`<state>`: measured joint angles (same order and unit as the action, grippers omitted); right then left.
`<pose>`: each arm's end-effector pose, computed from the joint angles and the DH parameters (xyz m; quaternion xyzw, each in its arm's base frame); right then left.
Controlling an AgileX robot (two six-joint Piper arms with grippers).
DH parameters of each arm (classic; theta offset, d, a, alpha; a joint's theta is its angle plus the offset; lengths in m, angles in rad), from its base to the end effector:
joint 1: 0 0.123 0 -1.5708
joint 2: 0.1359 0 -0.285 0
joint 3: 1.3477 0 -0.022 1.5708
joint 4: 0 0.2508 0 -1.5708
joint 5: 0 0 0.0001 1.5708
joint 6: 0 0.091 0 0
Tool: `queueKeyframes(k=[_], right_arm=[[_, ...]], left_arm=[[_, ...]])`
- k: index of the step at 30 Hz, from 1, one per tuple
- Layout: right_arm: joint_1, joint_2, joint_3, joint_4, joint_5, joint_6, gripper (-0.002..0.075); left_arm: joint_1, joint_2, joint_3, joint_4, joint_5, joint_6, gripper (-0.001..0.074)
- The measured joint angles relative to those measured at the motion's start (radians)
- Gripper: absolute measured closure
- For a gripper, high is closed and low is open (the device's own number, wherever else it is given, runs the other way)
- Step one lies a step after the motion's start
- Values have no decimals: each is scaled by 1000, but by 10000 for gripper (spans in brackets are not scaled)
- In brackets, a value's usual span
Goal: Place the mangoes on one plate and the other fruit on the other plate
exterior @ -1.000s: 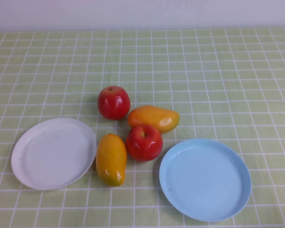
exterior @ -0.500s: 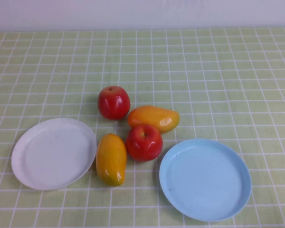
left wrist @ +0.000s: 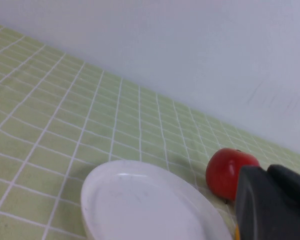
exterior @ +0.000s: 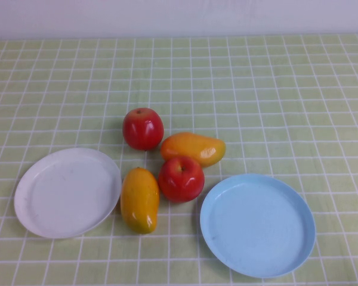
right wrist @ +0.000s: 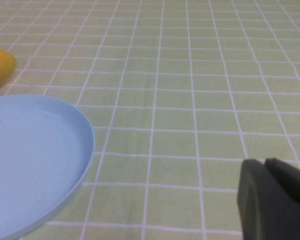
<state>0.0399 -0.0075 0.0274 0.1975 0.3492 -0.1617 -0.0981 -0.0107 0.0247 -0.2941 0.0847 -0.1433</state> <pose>0.0532 0.0083 0.1735 -0.0265 0.7969 0.0461 0.6017 0.0562 -0.0078 0.1981 -0.1110 0.7012 -0.1944 0.6770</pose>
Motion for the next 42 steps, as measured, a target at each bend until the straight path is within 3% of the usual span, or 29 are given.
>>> queueKeyframes(k=[8,16,23,31,42], right_arm=[[0,0,0,0,0,0,742],[0,0,0,0,0,0,742],[0,0,0,0,0,0,742],[0,0,0,0,0,0,742],[0,0,0,0,0,0,743]], left_arm=[[0,0,-17,-6,25,-15,734],[0,238,-279,0,271,14,734],[0,561,-534,-10,507,228,734],[-4,898,-745,-175,607,544,734],[-193,1301,-1049,-182,639,610,734]])
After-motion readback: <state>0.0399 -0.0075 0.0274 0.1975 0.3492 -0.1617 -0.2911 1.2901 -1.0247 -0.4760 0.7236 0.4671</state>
